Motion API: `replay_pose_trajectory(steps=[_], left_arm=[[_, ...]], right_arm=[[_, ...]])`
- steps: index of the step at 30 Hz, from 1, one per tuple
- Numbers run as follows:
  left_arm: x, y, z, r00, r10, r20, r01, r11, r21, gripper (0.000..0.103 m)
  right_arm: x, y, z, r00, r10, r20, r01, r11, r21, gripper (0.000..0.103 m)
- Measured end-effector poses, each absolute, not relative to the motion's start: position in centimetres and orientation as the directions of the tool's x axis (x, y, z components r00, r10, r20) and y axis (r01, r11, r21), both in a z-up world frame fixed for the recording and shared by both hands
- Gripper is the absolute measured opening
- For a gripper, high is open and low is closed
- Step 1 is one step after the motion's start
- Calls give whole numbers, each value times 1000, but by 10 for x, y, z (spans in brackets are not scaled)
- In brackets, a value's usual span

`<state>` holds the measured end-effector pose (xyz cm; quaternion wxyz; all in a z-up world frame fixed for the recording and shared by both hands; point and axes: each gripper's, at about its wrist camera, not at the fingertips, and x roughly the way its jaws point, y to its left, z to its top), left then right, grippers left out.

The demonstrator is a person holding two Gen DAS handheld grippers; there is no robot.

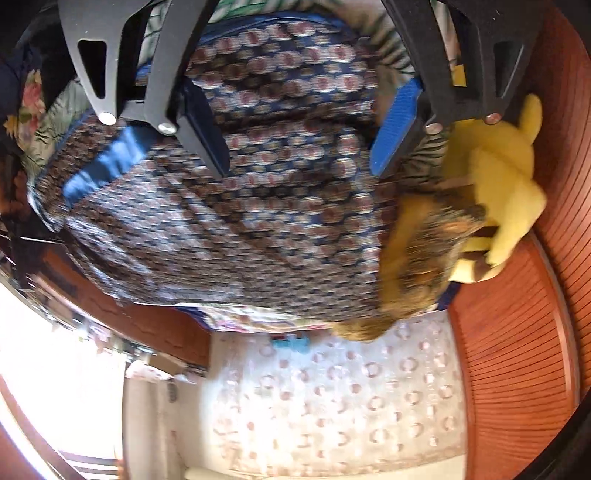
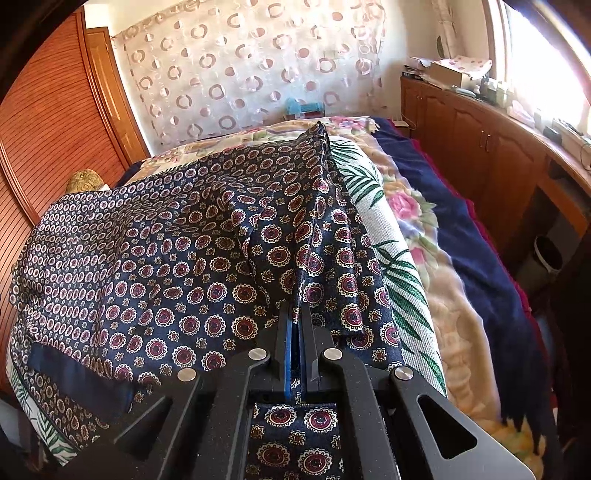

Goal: Fold small clothes

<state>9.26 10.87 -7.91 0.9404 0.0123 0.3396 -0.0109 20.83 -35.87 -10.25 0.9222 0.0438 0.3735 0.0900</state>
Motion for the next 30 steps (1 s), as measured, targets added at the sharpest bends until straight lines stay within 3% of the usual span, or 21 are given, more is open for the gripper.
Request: replay_pose_trajectory(steps=[3,7,13,15,18,21,26,30], left_arm=[[98,120,-86,758,33,-651,-23,999,24,52],[106,126,-99,743,27,-669,-34,999,3,43],[122,120,-108,733,67,-677,-23,997,75,39],[126,121,-109,726,87,-682,-29,995,96,27],[132,127,-111,714,114,-691,-56,993,105,21],[131,133,-111,714,113,-691,-62,993,98,5],[120,129,-94,758,80,-648,-44,996,72,3],[111,115,-66,791,-19,-612,26,1000,4,2]], right_arm=[[209,-360,-102,704,202,-681,-134,979,152,2],[209,-360,-102,704,198,-682,-134,980,146,2],[210,-360,-102,704,195,-683,-135,981,141,2],[210,-359,-102,704,194,-684,-136,981,138,2],[210,-360,-102,704,193,-684,-137,981,137,2],[210,-359,-102,704,193,-684,-137,981,136,2],[210,-359,-102,704,194,-684,-137,981,137,2],[210,-358,-102,701,208,-683,-150,978,145,2]])
